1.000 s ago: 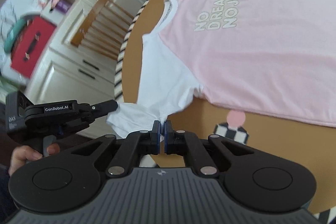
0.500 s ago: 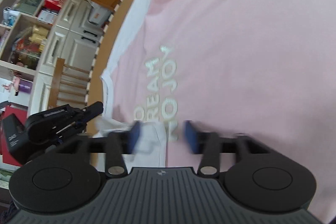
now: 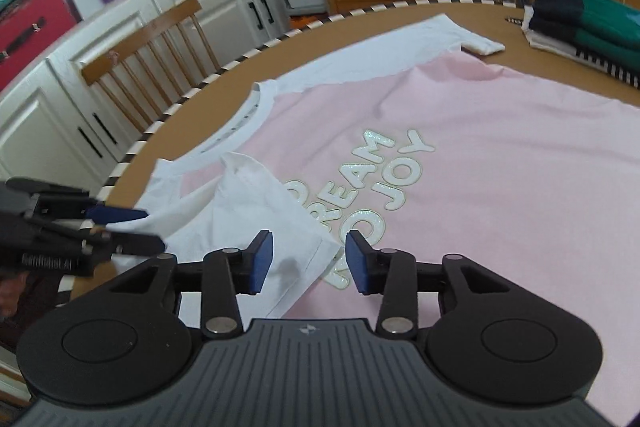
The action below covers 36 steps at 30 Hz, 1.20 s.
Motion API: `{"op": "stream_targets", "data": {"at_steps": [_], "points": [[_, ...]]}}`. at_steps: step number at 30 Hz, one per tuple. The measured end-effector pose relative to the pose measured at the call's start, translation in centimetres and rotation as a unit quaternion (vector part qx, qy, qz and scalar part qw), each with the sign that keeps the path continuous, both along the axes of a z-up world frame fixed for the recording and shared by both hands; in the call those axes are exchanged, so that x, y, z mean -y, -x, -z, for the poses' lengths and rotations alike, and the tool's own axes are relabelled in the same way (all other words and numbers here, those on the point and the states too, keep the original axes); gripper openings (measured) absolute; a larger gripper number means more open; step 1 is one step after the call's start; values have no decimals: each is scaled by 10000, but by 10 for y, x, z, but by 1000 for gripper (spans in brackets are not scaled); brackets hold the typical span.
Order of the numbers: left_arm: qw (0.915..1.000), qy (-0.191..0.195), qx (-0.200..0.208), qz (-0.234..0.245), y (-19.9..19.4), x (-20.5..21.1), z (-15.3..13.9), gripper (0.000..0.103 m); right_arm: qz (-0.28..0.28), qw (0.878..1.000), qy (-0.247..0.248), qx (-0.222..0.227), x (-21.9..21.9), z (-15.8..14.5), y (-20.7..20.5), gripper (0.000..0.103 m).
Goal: Fold clothes
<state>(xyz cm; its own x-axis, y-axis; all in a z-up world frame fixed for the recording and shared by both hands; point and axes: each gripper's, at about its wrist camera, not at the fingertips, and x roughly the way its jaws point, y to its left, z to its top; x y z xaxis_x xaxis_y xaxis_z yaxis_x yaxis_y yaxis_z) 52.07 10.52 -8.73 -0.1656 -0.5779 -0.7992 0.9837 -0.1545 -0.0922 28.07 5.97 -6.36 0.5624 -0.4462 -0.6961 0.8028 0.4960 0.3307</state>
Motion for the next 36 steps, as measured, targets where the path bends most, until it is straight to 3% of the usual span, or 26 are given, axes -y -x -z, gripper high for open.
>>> {"op": "stream_targets", "data": {"at_steps": [1,3,7,12,15,17,20,22,25,28,31,34,35,36], "points": [[10000,-6,-13,-38,-2,0,3,42,2,9999,-134,30,3,3,-3,20],[9999,-35,-57,-128,-8,0,8,33,-31,9996,-81,-263,4,5,-8,7],[9980,-186,-222,-560,-30,7,8,13,357,9988,-174,-302,2,4,10,7],[9911,-332,-623,-1129,-57,11,6,13,697,9966,-404,-187,5,10,29,9],[9890,-367,-548,-1323,-65,11,-2,14,787,9963,-308,-156,5,-1,31,27],[9910,-42,-619,-1188,-60,15,-16,14,829,9965,-81,-99,3,-12,32,30],[9952,187,-815,-501,-27,48,-24,25,417,9989,156,-137,4,-18,15,30],[9966,103,-808,-158,-5,72,-16,28,302,9994,9,-137,11,-14,7,25],[9983,-35,-569,-80,18,103,7,23,266,9992,-267,-143,19,-3,4,24],[9979,-119,-562,-298,17,121,8,24,123,9987,-372,-311,22,4,5,22],[9984,-136,-511,-222,12,137,-2,27,88,9992,-348,-171,28,-3,15,24],[9980,228,-563,-155,3,171,-27,48,686,9968,-104,398,69,-21,40,30],[9970,264,-707,-173,-1,195,-35,58,1006,9928,-152,632,92,-24,49,30],[9958,276,-861,-173,-3,220,-41,61,1330,9868,-265,890,117,-26,58,30]]}}
